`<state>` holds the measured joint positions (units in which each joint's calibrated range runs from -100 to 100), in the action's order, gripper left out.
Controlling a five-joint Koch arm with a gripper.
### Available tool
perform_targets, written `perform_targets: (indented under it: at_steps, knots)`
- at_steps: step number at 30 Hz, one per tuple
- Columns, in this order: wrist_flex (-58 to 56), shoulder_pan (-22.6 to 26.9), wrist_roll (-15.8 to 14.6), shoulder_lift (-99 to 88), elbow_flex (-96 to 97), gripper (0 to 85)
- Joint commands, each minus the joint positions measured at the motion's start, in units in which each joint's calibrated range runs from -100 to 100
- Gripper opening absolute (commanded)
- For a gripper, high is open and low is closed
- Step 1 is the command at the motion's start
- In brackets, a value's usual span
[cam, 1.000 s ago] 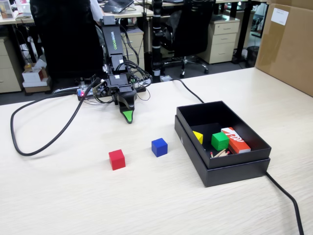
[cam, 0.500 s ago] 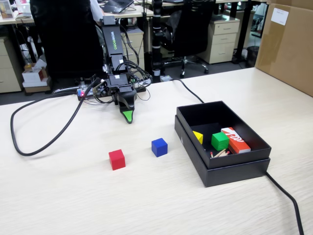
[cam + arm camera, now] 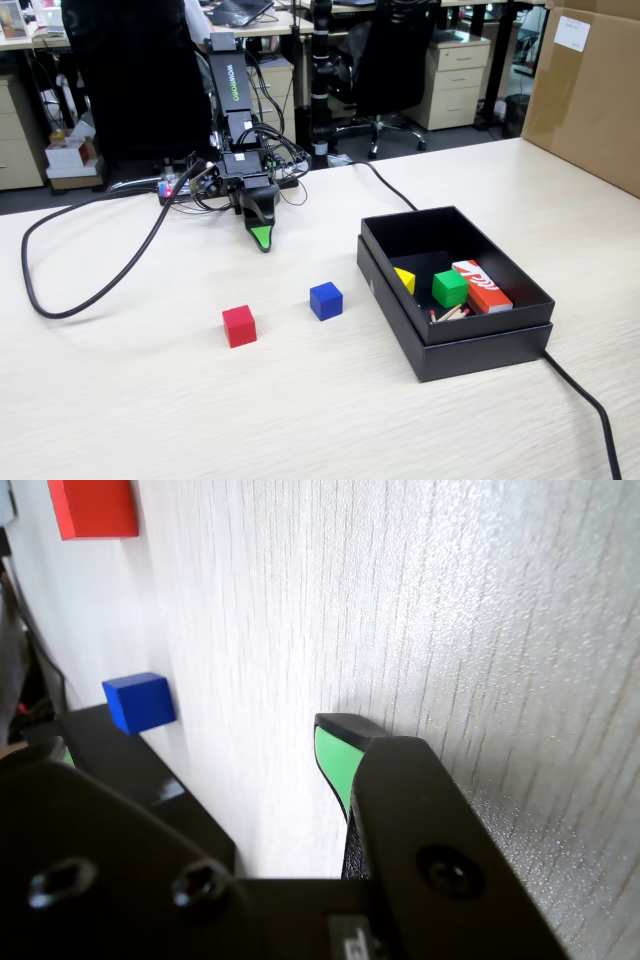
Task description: Put the red cube on top of the blue cube
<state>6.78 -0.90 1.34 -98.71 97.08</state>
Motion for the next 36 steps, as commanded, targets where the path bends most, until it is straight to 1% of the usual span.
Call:
perform_targets:
  at_steps: [1,25,34,36]
  knots:
    - [-0.3,0.0,0.1,0.2,1.3,48.5]
    - [-0.3,0.0,0.1,0.2,1.3,48.5]
    - [-0.3,0.5,0.0,0.2,1.3,48.5]
    - [-0.3,1.4,0.0,0.2,1.1,48.5]
